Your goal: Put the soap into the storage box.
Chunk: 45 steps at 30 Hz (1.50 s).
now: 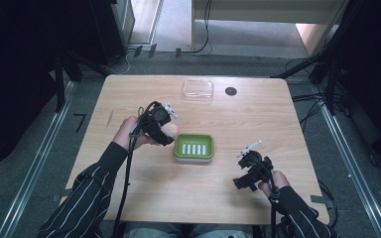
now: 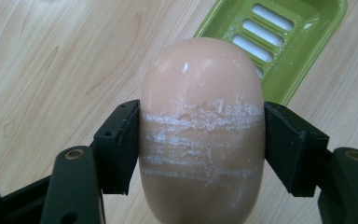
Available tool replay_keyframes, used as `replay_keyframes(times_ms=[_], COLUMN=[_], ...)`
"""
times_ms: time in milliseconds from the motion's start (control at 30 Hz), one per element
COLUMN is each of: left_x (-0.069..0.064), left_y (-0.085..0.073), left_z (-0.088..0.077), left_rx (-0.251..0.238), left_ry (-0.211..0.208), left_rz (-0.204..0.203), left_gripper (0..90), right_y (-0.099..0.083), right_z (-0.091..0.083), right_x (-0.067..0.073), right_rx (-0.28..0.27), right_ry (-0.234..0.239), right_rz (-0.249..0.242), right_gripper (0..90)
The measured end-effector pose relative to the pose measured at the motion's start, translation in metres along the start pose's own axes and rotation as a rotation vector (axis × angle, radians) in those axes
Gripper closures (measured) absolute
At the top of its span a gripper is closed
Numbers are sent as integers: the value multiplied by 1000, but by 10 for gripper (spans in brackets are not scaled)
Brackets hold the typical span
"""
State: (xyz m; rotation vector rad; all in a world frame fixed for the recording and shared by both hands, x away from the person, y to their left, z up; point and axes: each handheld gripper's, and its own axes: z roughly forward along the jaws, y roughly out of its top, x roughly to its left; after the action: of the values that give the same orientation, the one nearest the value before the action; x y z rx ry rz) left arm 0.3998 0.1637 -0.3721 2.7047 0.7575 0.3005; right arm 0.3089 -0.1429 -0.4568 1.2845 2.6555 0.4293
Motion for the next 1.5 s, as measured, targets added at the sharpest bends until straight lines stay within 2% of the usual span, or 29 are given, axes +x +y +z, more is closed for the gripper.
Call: replay_keyframes(times_ms=[667, 1100, 1500], left_x=[-4, -9, -18], left_y=[13, 23, 34], left_z=[3, 10, 23], left_rx=[-7, -6, -1], left_ry=[-15, -27, -44], left_rz=[49, 84, 100], left_gripper=[334, 334, 334], right_y=[-4, -5, -8], right_z=[0, 0, -1], right_x=[0, -1, -2], right_rx=[6, 7, 8], right_ry=[-5, -7, -8], right_rz=[13, 12, 24], right_gripper=[141, 141, 141])
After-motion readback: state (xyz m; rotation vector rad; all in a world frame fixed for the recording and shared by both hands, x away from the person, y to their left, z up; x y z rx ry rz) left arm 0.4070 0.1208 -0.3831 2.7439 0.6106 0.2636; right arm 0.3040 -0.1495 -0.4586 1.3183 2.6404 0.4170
